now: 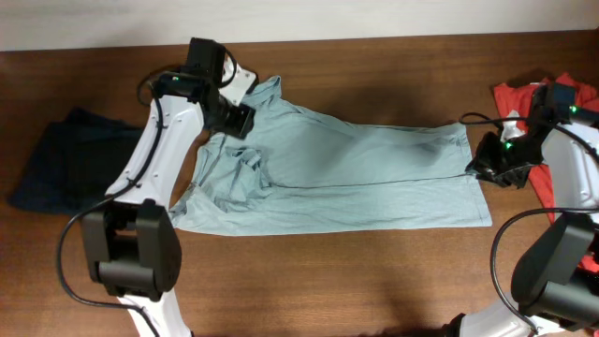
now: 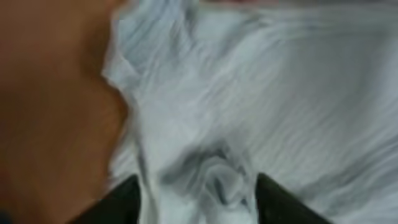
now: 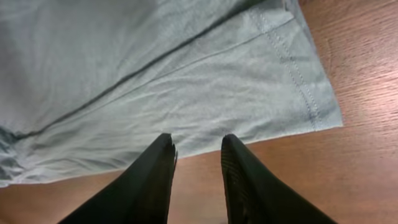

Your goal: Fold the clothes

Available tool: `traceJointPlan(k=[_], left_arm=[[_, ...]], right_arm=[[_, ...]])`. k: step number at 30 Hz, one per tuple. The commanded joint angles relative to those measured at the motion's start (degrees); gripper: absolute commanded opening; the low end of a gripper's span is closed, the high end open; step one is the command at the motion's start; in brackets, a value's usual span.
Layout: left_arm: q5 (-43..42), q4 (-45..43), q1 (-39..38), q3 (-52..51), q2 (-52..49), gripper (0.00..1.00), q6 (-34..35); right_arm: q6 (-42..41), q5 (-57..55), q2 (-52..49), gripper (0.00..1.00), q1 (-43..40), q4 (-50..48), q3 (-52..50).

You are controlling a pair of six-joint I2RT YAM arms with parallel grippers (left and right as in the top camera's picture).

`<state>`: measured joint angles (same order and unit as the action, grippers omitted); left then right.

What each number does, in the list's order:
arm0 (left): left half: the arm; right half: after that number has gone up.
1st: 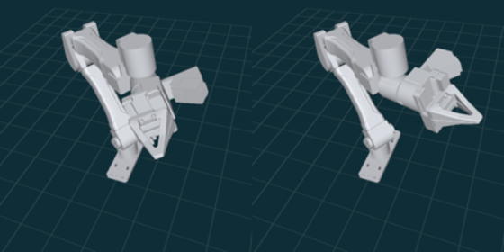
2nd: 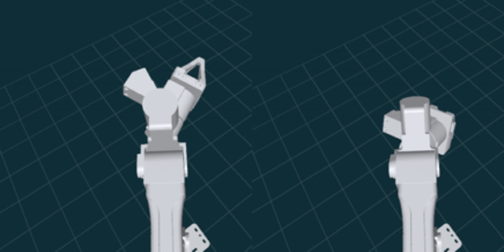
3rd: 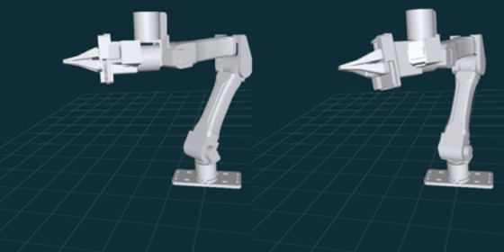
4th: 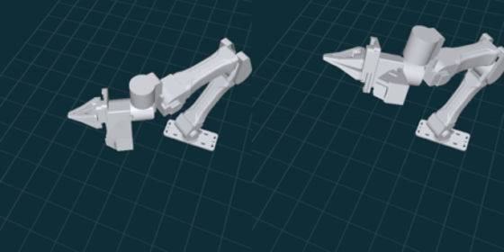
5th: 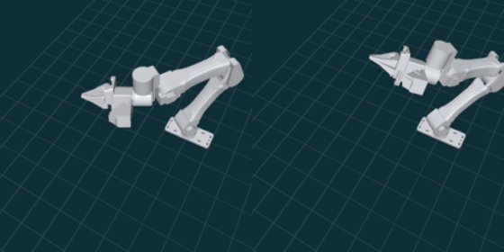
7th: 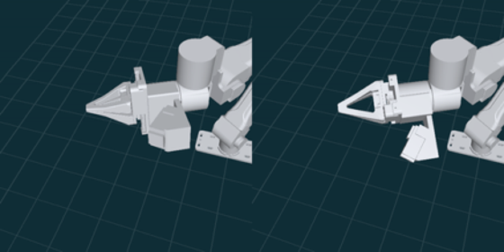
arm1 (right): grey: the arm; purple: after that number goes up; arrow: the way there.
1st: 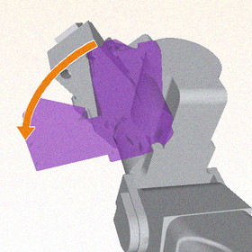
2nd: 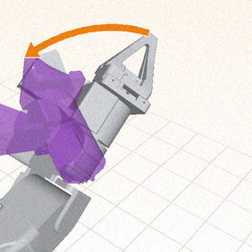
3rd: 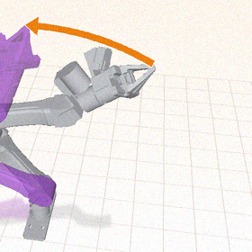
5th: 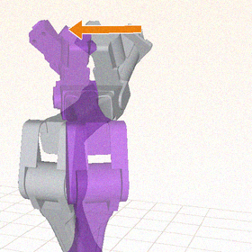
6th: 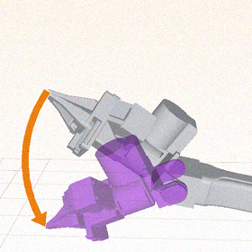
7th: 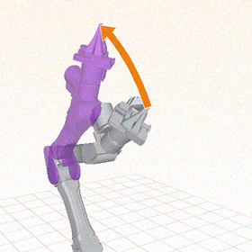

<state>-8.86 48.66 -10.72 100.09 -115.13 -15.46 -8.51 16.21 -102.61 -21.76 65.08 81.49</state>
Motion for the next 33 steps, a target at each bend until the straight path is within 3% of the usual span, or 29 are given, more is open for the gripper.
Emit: traceJointPlan(k=[1, 14, 20, 23, 27, 33], left_arm=[[1.2, -5.0, 0.3, 0.5, -3.1, 0.66, -0.5], [6.7, -22.6, 0.4, 0.6, -16.1, 0.66, -0.9], [8.3, -24.9, 0.4, 0.8, -16.2, 0.47, -0.9], [9.7, -25.0, 0.4, 0.9, -16.2, 0.24, -0.9], [10.2, -23.8, 0.4, 2.5, -16.2, 0.03, -0.9], [12.5, -13.4, 0.4, 13.7, -16.0, 0.00, -0.9]], right_arm=[[0.8, 0.8, -0.4, 0.30, 0.1, -0.3, -1.0], [0.8, 0.8, -0.4, 0.30, 0.1, 0.1, -1.0], [0.8, 0.8, -0.4, 0.30, 0.1, 0.0, -1.0], [0.8, 0.8, -0.4, 0.30, 0.1, 0.0, -1.0], [0.8, 0.8, -0.4, 0.30, 0.1, 0.1, -1.0], [0.8, 0.8, -0.4, 0.30, 0.1, 0.1, -1.0]])
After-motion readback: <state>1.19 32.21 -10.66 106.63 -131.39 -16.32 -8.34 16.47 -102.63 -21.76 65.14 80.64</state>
